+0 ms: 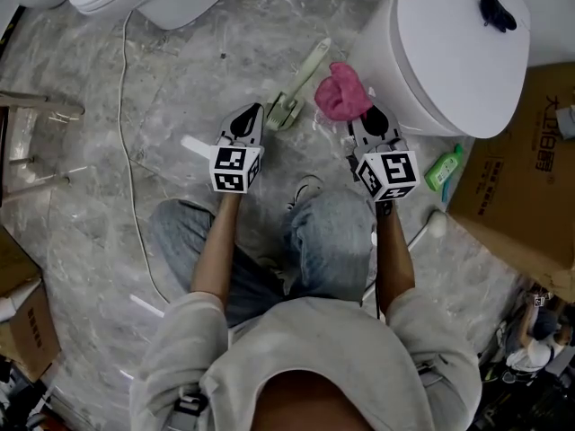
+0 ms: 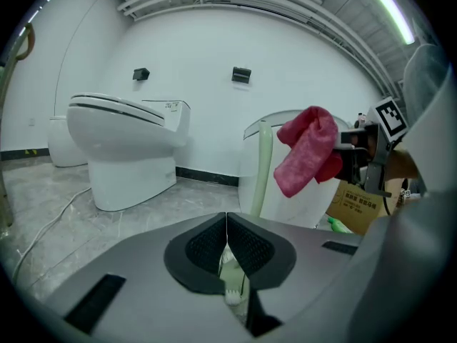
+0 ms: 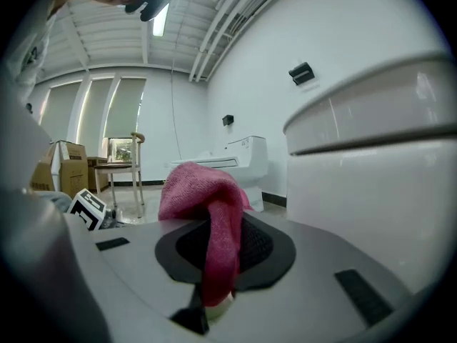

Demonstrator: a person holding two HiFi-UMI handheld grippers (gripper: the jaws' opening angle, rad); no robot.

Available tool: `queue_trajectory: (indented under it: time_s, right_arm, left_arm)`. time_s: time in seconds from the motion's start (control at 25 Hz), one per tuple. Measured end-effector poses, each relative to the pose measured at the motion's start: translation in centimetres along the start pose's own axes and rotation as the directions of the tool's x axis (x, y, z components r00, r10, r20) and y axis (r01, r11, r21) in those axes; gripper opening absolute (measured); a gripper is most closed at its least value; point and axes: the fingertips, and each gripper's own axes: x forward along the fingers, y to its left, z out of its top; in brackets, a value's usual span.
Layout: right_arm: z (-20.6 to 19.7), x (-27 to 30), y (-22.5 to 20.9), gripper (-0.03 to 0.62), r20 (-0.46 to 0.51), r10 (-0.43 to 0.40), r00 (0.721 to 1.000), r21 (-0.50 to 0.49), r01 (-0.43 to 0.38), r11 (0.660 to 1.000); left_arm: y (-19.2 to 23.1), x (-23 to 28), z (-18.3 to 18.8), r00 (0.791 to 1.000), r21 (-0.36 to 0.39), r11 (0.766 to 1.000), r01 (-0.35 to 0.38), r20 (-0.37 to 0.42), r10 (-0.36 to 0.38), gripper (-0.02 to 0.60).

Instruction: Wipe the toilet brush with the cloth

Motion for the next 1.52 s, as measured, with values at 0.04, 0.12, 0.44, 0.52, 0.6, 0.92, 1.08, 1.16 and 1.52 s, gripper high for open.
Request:
queue_trajectory:
  time_s: [0.04, 0.12, 0.44, 0.52, 0.6, 0.92, 1.08, 1.16, 1.52]
  right_arm:
    - [1.0, 0.0, 0.0, 0.064, 0.018, 0.001, 1.000, -0.014, -0.001, 1.000]
    - [3.3, 0.3, 0.0, 0.064, 0.062, 0.003, 0.998, -0.027, -0.001, 1.000]
    - [4.8, 3.3, 1.1, 0.063, 0.089, 0.038, 0.995, -0.018, -0.037, 0.999]
    - [3.6, 3.6, 1.8, 0.064, 0.066, 0.054, 0.996, -0.028, -0.052, 0.998]
    - [2.4, 3.7, 2.4, 0.064, 0.043, 0.066, 0.997, -0.033, -0.064, 0.997]
    - [-2.1, 3.9, 3.5, 0.064, -0.047, 0.113, 0.992, -0.010, -0.114, 0.993]
    - [-4.6, 4.2, 3.9, 0.064, -0.098, 0.138, 0.986, 0.009, -0.138, 0.990]
    - [-5.8, 4.6, 4.0, 0.064, -0.120, 0.147, 0.982, 0.022, -0.146, 0.989]
    - [-11.5, 6.9, 4.7, 0.064, -0.226, 0.185, 0.956, 0.099, -0.166, 0.981]
  left_arm:
    - [0.0, -0.2, 0.1, 1.000, -0.004, 1.000, 0.000, 0.004, 0.000, 0.020]
    - [0.1, -0.4, 0.3, 1.000, -0.009, 1.000, -0.001, 0.014, 0.001, 0.020]
    - [0.9, -1.5, 0.8, 0.999, -0.006, 1.000, -0.017, 0.030, 0.017, 0.019]
    - [1.2, -1.6, 1.0, 0.999, -0.012, 1.000, -0.024, 0.034, 0.024, 0.020]
    - [1.3, -1.7, 1.1, 0.999, -0.013, 1.000, -0.027, 0.035, 0.027, 0.019]
    - [1.0, -1.6, 1.2, 0.999, -0.006, 1.000, -0.023, 0.032, 0.023, 0.020]
    - [0.8, -1.6, 1.2, 0.999, -0.003, 1.000, -0.025, 0.030, 0.025, 0.020]
    - [0.8, -1.7, 1.1, 0.999, 0.000, 1.000, -0.026, 0.027, 0.026, 0.020]
    - [1.6, -2.5, 1.0, 0.999, 0.002, 0.999, -0.046, 0.021, 0.046, 0.019]
